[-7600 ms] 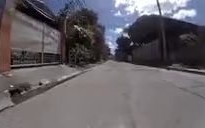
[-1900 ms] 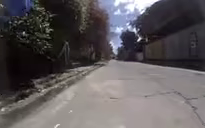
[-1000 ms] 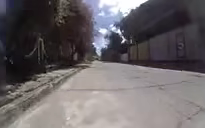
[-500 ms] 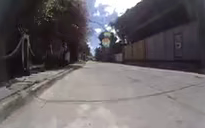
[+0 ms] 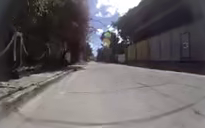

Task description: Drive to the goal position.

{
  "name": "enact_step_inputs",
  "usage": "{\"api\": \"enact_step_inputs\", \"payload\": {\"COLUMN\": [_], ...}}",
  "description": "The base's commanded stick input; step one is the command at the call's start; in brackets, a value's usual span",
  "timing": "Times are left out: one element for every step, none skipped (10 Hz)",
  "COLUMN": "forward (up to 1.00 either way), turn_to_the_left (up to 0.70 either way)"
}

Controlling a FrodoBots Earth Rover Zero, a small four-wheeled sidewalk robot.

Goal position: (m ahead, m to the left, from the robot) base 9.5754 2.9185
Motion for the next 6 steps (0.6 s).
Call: {"api": "enact_step_inputs", "payload": {"forward": [1.0,1.0,1.0,1.0,1.0,1.0], "turn_to_the_left": [0.02,0.09,0.08,0.0,0.0,0.0]}}
